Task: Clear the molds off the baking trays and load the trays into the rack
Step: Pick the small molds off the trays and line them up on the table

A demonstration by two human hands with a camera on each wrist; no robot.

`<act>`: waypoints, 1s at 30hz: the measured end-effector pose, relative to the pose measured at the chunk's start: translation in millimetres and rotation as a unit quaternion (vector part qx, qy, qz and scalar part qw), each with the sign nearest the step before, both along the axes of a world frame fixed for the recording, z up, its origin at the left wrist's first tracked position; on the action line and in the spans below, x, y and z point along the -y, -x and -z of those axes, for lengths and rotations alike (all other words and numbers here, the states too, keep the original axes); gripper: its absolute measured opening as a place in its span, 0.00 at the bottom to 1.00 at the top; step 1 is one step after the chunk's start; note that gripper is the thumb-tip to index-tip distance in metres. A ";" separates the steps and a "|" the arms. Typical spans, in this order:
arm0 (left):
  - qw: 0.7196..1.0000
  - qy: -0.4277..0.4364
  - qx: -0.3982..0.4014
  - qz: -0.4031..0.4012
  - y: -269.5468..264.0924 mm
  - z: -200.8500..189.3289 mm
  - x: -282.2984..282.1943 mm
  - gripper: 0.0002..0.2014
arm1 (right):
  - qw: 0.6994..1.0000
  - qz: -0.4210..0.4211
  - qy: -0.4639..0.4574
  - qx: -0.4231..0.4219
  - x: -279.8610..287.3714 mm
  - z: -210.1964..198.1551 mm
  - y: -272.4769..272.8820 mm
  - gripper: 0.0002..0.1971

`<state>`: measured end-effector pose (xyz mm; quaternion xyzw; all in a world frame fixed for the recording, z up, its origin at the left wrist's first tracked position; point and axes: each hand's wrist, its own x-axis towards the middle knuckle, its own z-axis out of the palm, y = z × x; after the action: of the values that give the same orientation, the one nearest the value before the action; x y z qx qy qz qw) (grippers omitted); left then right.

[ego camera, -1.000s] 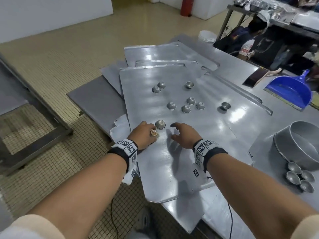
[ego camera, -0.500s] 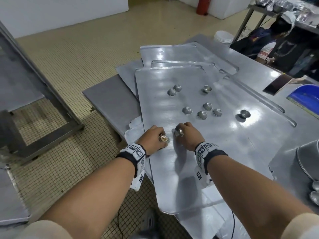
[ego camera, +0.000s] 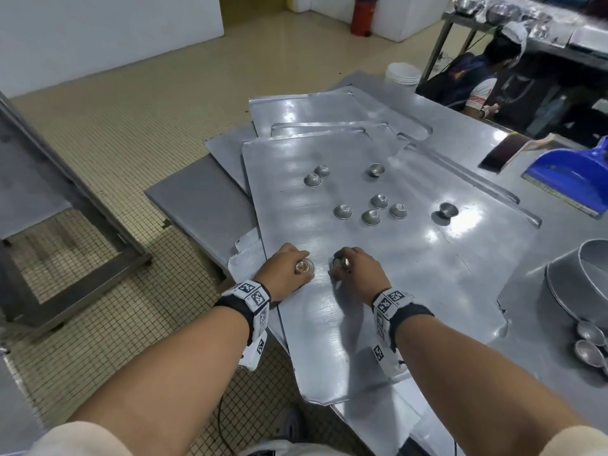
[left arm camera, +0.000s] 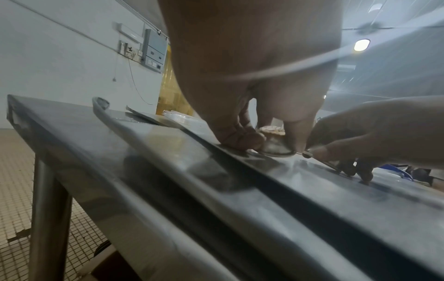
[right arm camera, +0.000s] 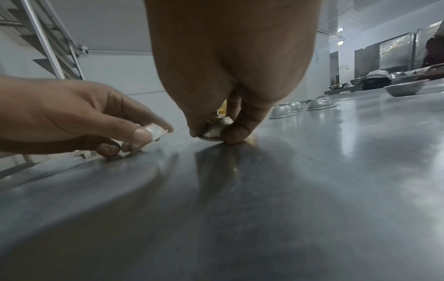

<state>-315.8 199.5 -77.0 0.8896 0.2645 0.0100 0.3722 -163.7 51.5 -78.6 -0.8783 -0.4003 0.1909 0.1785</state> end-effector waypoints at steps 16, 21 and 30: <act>0.999 -0.017 0.047 0.010 8.3 -2.8 7.3 0.16 | 0.996 0.025 -0.084 -0.030 35.5 -5.0 8.7 0.09; 0.999 -0.006 0.038 0.003 10.8 -6.6 11.5 0.19 | 0.996 0.032 -0.076 -0.034 39.1 -9.3 13.0 0.19; 0.999 -0.006 0.029 -0.026 14.3 -12.0 24.2 0.19 | 1.000 0.001 -0.008 -0.025 41.2 -14.0 9.4 0.32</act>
<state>-330.1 175.3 -65.0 0.8840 0.2764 0.0466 0.3741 -173.1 10.3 -64.6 -0.8722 -0.3961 0.2094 0.1962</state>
